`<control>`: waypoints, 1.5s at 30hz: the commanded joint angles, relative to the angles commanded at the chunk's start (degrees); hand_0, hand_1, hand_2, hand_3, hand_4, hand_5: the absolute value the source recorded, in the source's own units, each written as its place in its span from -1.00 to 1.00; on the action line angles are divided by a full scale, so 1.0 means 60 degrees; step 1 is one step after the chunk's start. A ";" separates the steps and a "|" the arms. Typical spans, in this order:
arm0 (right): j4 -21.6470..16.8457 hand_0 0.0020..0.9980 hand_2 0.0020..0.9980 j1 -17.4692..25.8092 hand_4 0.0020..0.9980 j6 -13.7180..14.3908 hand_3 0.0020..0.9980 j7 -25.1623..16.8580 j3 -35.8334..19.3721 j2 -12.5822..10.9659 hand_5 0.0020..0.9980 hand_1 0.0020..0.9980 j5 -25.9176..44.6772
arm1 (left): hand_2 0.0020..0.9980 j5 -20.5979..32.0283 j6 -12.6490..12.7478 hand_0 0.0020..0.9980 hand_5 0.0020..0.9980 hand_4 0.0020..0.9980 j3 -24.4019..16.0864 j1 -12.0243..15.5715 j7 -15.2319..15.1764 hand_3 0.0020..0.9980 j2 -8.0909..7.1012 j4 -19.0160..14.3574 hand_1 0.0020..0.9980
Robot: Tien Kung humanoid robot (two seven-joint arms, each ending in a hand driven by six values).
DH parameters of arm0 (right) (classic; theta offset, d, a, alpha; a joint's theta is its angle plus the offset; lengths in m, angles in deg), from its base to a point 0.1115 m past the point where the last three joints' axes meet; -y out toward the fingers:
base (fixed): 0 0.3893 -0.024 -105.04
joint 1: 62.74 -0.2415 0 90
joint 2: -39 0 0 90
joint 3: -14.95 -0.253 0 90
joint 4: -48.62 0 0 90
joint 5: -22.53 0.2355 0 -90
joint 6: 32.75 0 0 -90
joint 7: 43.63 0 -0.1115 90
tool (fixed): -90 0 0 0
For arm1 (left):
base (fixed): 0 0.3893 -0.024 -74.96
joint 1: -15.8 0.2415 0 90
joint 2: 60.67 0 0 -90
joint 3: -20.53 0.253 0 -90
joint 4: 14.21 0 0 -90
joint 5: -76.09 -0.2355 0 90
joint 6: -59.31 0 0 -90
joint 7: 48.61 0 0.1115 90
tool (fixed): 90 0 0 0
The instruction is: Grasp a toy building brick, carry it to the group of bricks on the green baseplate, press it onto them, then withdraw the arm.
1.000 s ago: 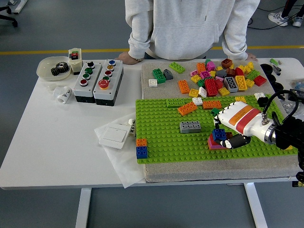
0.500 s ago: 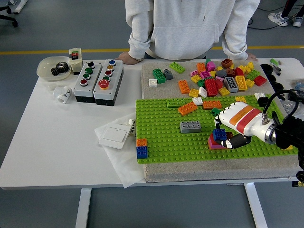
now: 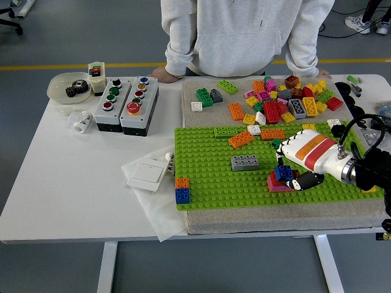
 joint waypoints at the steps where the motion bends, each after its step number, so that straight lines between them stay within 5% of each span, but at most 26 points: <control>1: -0.0007 0.32 0.46 0.0000 0.64 0.0005 0.21 0.0001 -0.0006 -0.0001 -0.16 0.34 0.0008 | 0.58 0.0009 -0.0003 0.55 0.24 0.25 0.0011 -0.0002 0.0002 0.19 0.0000 -0.0001 0.52; 16: -0.0187 0.33 0.48 0.0008 0.72 0.0025 0.35 0.0014 -0.0049 -0.0025 -0.16 0.34 0.0012 | 0.58 0.0019 -0.0027 0.54 0.23 0.24 0.0021 -0.0010 0.0017 0.19 -0.0004 -0.0007 0.51; 27: -0.1073 0.33 0.48 0.0453 0.79 0.0025 0.41 0.0274 -0.0794 -0.0430 -0.14 0.35 0.0124 | 0.58 0.0034 -0.0028 0.54 0.24 0.25 0.0036 0.0014 0.0009 0.19 -0.0012 -0.0003 0.51; 28: -0.1154 0.34 0.49 0.0517 0.97 0.0039 0.54 0.0294 -0.0861 -0.0465 -0.01 0.35 0.0141 | 0.58 0.0037 -0.0030 0.55 0.23 0.24 0.0041 0.0013 0.0010 0.19 -0.0010 -0.0004 0.51; 31: -0.1395 0.34 0.49 0.0758 0.97 0.0139 0.54 0.0340 -0.1130 -0.0571 -0.01 0.35 0.0206 | 0.58 0.0057 -0.0030 0.55 0.23 0.24 0.0062 0.0019 0.0006 0.19 -0.0009 -0.0004 0.51; 33: -0.1648 0.34 0.49 0.1122 0.97 0.0390 0.54 0.0403 -0.1551 -0.0670 -0.01 0.35 0.0354 | 0.58 0.0052 -0.0026 0.55 0.23 0.24 0.0054 0.0040 -0.0006 0.19 -0.0011 -0.0002 0.51; 34: -0.1741 0.36 0.51 0.1265 1.00 0.0492 0.61 0.0434 -0.1724 -0.0702 0.38 0.36 0.0397 | 0.57 0.0041 -0.0025 0.55 0.23 0.24 0.0045 0.0050 -0.0009 0.19 -0.0012 -0.0002 0.51; 45: -0.2165 0.41 0.51 0.3244 1.00 0.2710 0.55 0.1246 -0.3476 -0.0851 0.52 0.39 0.2573 | 0.58 -0.0211 -0.0021 0.55 0.24 0.24 -0.0109 0.0153 -0.0023 0.19 0.0000 0.0015 0.51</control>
